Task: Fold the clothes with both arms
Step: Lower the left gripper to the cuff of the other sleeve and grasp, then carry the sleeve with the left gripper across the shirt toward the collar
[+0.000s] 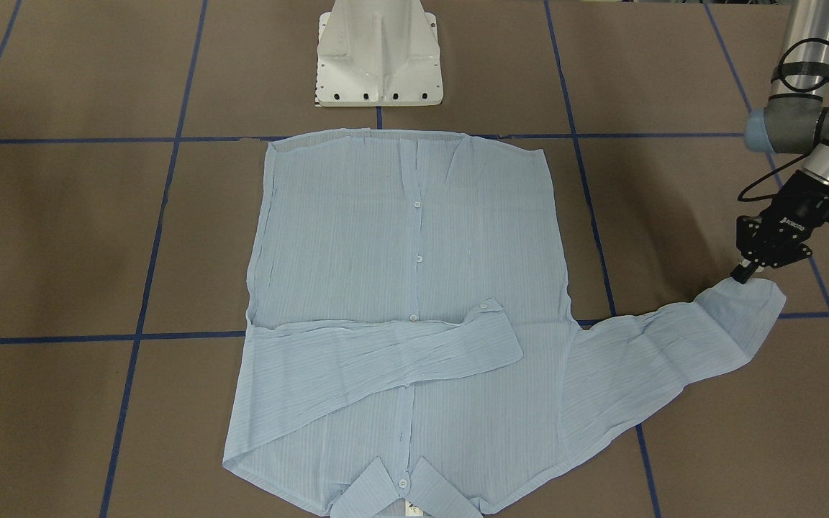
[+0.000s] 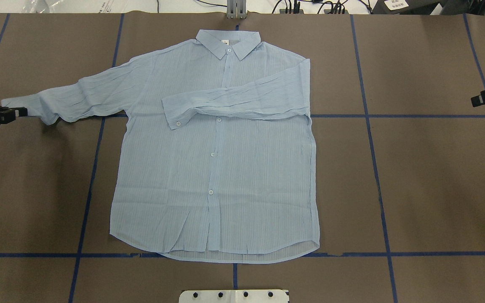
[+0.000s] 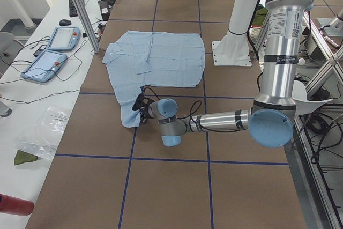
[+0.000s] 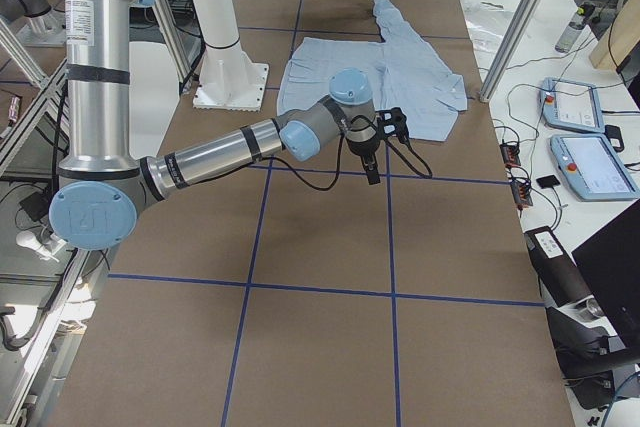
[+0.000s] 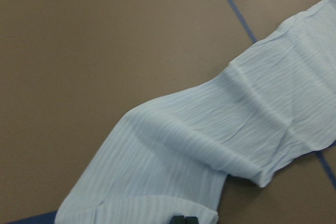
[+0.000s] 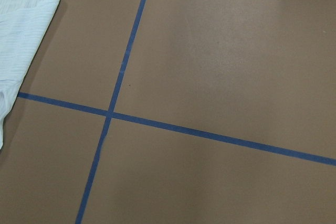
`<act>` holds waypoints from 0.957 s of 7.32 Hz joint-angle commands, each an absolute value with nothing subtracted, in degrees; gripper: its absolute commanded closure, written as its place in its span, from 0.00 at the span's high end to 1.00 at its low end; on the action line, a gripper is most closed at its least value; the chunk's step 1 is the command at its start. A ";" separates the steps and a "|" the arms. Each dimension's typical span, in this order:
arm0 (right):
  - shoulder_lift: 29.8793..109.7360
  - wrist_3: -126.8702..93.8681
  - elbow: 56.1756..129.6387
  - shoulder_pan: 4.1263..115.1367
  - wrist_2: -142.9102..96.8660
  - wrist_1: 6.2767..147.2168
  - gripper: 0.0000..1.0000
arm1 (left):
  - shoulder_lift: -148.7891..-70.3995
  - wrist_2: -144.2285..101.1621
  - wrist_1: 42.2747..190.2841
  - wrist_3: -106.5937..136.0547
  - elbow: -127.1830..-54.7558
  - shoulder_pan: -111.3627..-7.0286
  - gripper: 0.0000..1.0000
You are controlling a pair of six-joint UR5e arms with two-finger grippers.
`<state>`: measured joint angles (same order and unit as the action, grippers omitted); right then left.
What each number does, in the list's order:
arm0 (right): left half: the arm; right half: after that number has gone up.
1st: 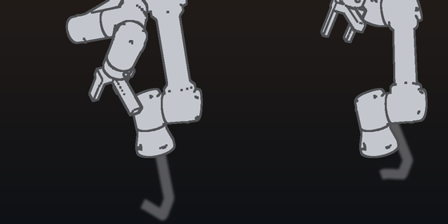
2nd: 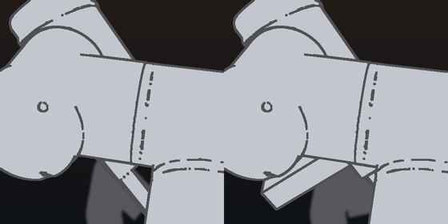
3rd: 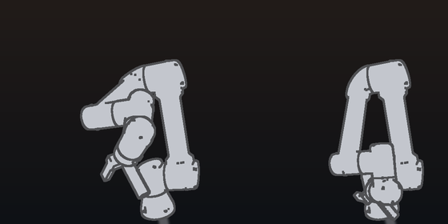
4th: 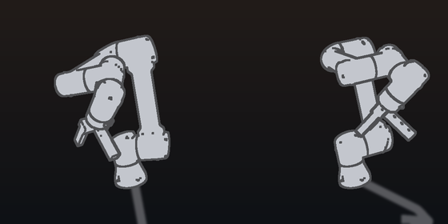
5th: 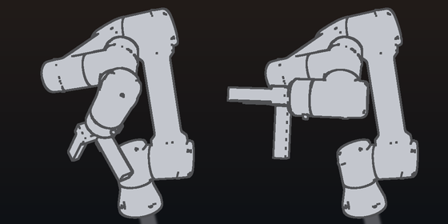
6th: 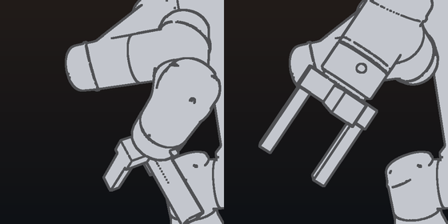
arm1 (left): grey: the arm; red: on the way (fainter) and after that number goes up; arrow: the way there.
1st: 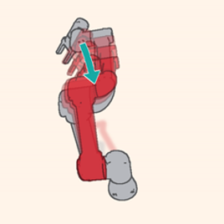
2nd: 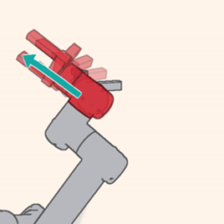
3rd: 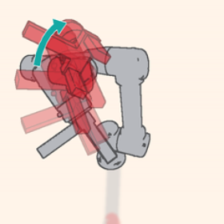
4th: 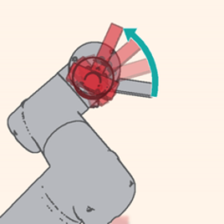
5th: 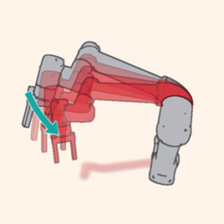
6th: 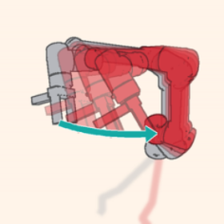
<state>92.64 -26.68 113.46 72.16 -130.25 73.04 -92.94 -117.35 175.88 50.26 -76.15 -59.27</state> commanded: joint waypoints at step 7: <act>92.64 -26.98 113.20 72.07 -130.43 73.13 1.00 | -131.79 -116.21 137.60 68.03 -79.45 -47.48 0.00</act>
